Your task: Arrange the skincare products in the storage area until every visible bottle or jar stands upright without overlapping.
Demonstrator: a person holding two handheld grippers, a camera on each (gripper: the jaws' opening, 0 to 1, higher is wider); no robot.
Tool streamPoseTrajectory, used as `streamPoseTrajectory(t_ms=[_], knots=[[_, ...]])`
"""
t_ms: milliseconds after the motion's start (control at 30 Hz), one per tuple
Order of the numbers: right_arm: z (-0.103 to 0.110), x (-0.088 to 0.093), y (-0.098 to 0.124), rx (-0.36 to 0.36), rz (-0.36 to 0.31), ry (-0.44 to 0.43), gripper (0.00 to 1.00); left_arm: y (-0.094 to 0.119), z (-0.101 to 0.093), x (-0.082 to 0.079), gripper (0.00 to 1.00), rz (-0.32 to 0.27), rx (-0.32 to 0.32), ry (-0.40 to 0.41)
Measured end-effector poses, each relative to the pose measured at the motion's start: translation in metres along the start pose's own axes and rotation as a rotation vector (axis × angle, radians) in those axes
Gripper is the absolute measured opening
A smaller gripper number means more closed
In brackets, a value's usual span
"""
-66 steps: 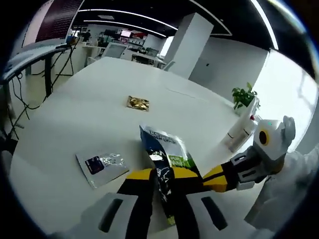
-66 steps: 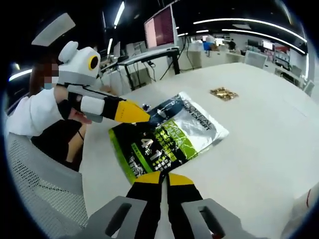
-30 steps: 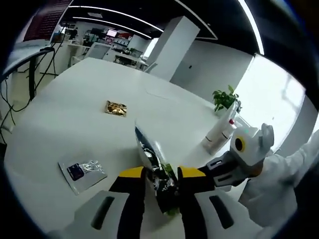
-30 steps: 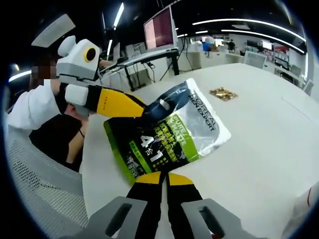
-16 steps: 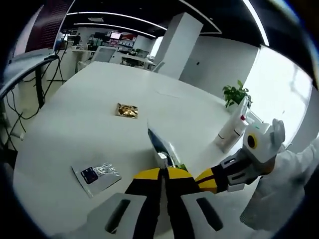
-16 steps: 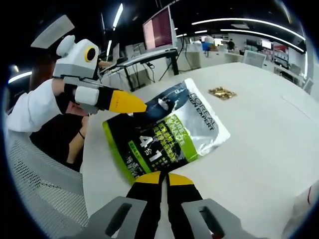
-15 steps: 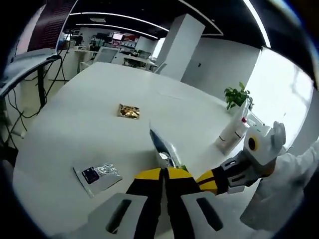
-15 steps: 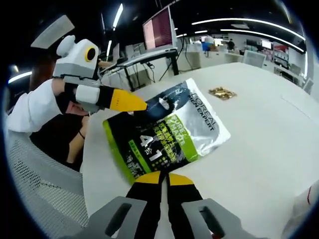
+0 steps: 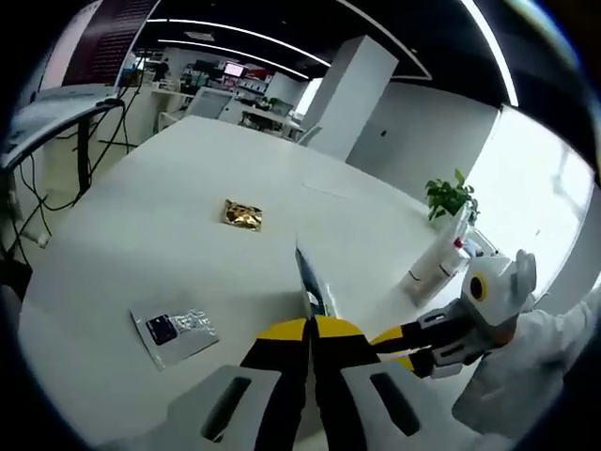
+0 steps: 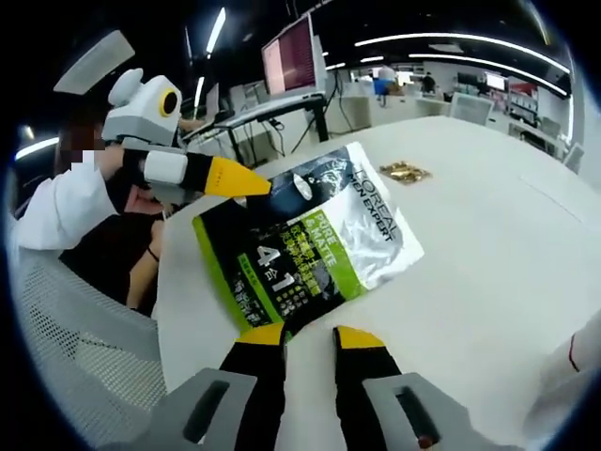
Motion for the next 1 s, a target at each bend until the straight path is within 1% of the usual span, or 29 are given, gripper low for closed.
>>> streamPoseTrajectory(t_ms=[33,100,200,267,300,333,367,400,433,467,533,567,667,800,867,1000], knots=[[-0.001,0.0,-0.001,-0.001,-0.006,-0.013,0.14,0.0,0.001,-0.001,0.0,-0.001,0.001,0.001],[-0.001,0.001,0.0,0.001,-0.007,-0.021,0.15,0.0,-0.005,-0.001,0.0,-0.006,0.003,0.005],[-0.001,0.003,-0.001,-0.007,0.005,-0.015,0.19,0.0,-0.005,-0.003,0.0,-0.014,0.008,0.007],[0.003,0.004,0.004,-0.004,0.008,-0.008,0.21,0.0,-0.01,-0.005,0.0,-0.027,0.02,0.027],[0.001,0.004,0.005,0.012,0.012,0.024,0.22,0.0,-0.009,-0.006,0.0,-0.029,0.02,0.031],[-0.001,0.003,0.006,0.028,0.016,0.083,0.25,0.0,-0.009,-0.007,0.0,-0.032,0.02,0.034],[0.003,0.003,0.008,0.037,0.021,0.12,0.28,-0.001,-0.01,-0.008,0.0,-0.033,0.022,0.036],[0.007,0.002,0.009,0.033,0.019,0.124,0.31,-0.002,-0.014,-0.008,0.0,-0.033,0.022,0.033],[0.014,-0.001,0.009,0.028,0.005,0.131,0.34,-0.003,-0.018,-0.009,0.0,-0.033,0.024,0.033],[0.017,-0.003,0.009,0.028,-0.006,0.145,0.39,-0.004,-0.015,-0.011,0.0,-0.033,0.028,0.036],[0.024,-0.007,0.008,0.037,-0.016,0.207,0.47,-0.006,-0.017,-0.012,0.0,-0.032,0.033,0.04],[0.028,-0.009,0.007,0.05,-0.017,0.253,0.54,-0.006,-0.019,-0.012,0.0,-0.026,0.042,0.044],[0.034,-0.013,0.003,0.093,-0.032,0.341,0.68,-0.007,-0.022,-0.012,0.0,-0.02,0.048,0.056],[0.042,-0.013,-0.005,0.116,-0.044,0.374,0.82,-0.006,-0.024,-0.012,0.0,-0.017,0.04,0.06],[0.045,-0.013,-0.01,0.131,-0.058,0.409,0.84,-0.006,-0.025,-0.013,0.0,-0.019,0.037,0.064],[0.049,-0.019,-0.018,0.17,-0.1,0.469,0.77,-0.005,-0.029,-0.012,0.0,-0.022,0.04,0.071]])
Point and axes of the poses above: the point that each gripper's makers call its tool centre point, and the gripper's own axes: y roughly backward along the fingers, z roughly to its left, x roughly out of its underside, the point moved 3 cm from there along y, roughly backward along the fingers, and after that the axes turned 1 degree about y, right-handed, at the moved point
